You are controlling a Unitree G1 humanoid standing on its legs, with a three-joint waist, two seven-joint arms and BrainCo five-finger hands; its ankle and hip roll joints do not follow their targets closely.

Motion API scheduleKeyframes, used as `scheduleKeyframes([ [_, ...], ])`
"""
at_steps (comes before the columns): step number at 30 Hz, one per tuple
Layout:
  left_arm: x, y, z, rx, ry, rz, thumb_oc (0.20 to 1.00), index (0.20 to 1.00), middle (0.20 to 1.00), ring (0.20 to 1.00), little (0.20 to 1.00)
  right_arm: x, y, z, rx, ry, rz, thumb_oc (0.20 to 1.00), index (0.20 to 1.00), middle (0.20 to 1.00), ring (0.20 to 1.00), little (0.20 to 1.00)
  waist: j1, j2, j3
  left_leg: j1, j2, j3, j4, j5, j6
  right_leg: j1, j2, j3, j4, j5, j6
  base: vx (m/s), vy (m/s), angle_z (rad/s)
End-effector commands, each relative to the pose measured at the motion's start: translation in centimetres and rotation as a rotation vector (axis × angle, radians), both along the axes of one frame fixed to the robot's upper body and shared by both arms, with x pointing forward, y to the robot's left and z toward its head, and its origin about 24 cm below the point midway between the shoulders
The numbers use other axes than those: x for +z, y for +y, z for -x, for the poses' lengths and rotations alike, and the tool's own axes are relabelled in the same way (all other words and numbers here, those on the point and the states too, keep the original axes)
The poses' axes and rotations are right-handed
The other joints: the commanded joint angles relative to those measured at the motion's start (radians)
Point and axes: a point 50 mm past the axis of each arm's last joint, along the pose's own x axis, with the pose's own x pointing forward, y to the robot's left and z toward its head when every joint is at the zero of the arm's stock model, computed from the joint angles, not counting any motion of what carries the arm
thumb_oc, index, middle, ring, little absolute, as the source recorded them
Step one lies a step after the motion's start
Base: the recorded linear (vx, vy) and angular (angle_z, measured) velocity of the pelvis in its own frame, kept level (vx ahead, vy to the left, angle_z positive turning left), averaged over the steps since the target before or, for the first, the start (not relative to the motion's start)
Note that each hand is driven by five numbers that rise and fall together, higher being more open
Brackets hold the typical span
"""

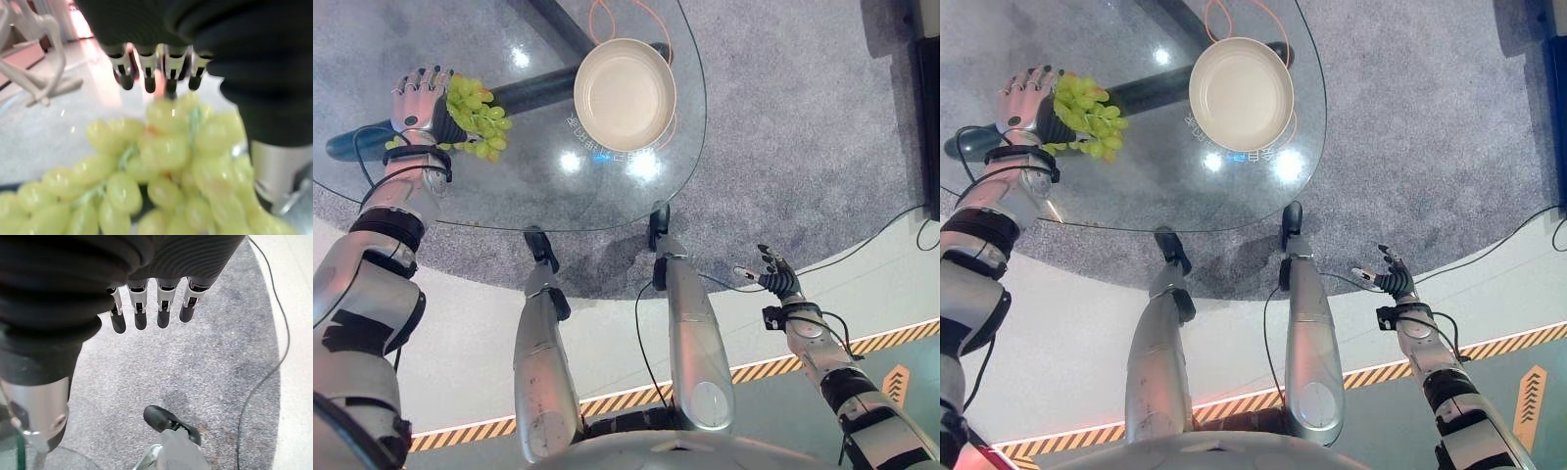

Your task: Pick up fruits into the plate

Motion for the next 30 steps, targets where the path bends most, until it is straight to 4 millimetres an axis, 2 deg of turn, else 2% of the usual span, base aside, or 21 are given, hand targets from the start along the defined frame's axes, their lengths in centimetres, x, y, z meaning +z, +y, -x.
scheduleKeyframes([
  [1,0.8,2.0,0.4,0.110,0.043,-0.012,1.000,1.000,1.000,1.000,1.000,1.4,-2.3,0.2,-0.044,-0.034,0.068,1.000,1.000,1.000,1.000,1.000,-0.033,-0.006,-0.030,-0.113,-0.060,0.042,0.152,-0.107,0.021,0.016,0.082,-0.038,-0.096,0.043,-0.001,0.00,0.000,0.00],
  [3,0.7,2.3,0.4,0.132,0.074,-0.016,1.000,1.000,1.000,1.000,1.000,1.7,-2.5,0.1,-0.047,-0.042,0.071,1.000,1.000,1.000,1.000,1.000,-0.037,-0.008,-0.030,-0.132,-0.059,0.038,0.173,-0.115,0.023,-0.003,0.083,-0.031,-0.087,0.044,-0.001,0.04,0.016,0.00],
  [4,0.1,2.5,0.5,0.154,0.108,-0.014,1.000,1.000,1.000,1.000,1.000,1.5,-2.6,0.3,-0.048,-0.037,0.070,1.000,1.000,1.000,1.000,1.000,-0.037,-0.008,-0.030,-0.128,-0.053,0.024,0.200,-0.158,0.016,0.003,0.089,-0.025,-0.068,0.014,0.007,0.08,0.025,-0.01],
  [7,-0.4,3.1,0.6,0.200,0.154,0.006,1.000,1.000,1.000,1.000,1.000,1.7,-2.7,0.2,-0.047,-0.043,0.066,1.000,1.000,1.000,1.000,1.000,-0.040,-0.013,-0.030,-0.160,-0.050,0.019,0.232,-0.172,0.022,-0.025,0.092,-0.020,-0.054,0.014,0.006,0.03,0.008,-0.01],
  [15,-2.4,4.7,1.4,0.309,0.338,0.033,1.000,1.000,1.000,1.000,1.000,2.5,-2.7,-0.4,-0.034,-0.065,0.062,1.000,1.000,1.000,1.000,1.000,-0.048,-0.018,-0.030,-0.219,-0.045,0.016,0.276,-0.189,0.027,-0.080,0.091,-0.016,-0.032,0.023,0.009,0.00,0.009,-0.01],
  [27,-5.0,6.3,2.9,0.431,0.360,0.089,1.000,1.000,1.000,1.000,1.000,4.1,-2.1,-1.6,-0.018,-0.131,0.047,1.000,1.000,1.000,1.000,1.000,-0.039,-0.040,-0.030,-0.258,-0.047,-0.004,0.274,-0.186,0.028,-0.106,0.097,-0.023,-0.030,0.031,0.011,0.00,-0.003,-0.01],
  [28,-5.4,6.5,3.1,0.440,0.362,0.103,0.517,0.517,0.517,0.517,0.517,4.3,-2.1,-1.9,-0.018,-0.141,0.049,1.000,1.000,1.000,1.000,1.000,-0.037,-0.044,-0.030,-0.259,-0.047,-0.006,0.271,-0.184,0.027,-0.106,0.097,-0.027,-0.032,0.032,0.012,0.00,-0.016,-0.04],
  [29,-5.6,6.6,3.3,0.445,0.354,0.112,0.200,0.200,0.200,0.200,0.200,4.5,-2.0,-2.0,-0.017,-0.148,0.051,1.000,1.000,1.000,1.000,1.000,-0.035,-0.047,-0.030,-0.259,-0.046,-0.006,0.268,-0.183,0.027,-0.106,0.097,-0.029,-0.032,0.033,0.013,0.00,0.000,0.00],
  [30,-5.7,6.7,3.4,0.450,0.352,0.117,0.200,0.200,0.200,0.200,0.200,4.6,-1.9,-2.2,-0.015,-0.155,0.050,1.000,1.000,1.000,1.000,1.000,-0.034,-0.051,-0.030,-0.260,-0.044,-0.007,0.264,-0.181,0.027,-0.106,0.098,-0.031,-0.033,0.035,0.013,0.00,0.000,0.00],
])
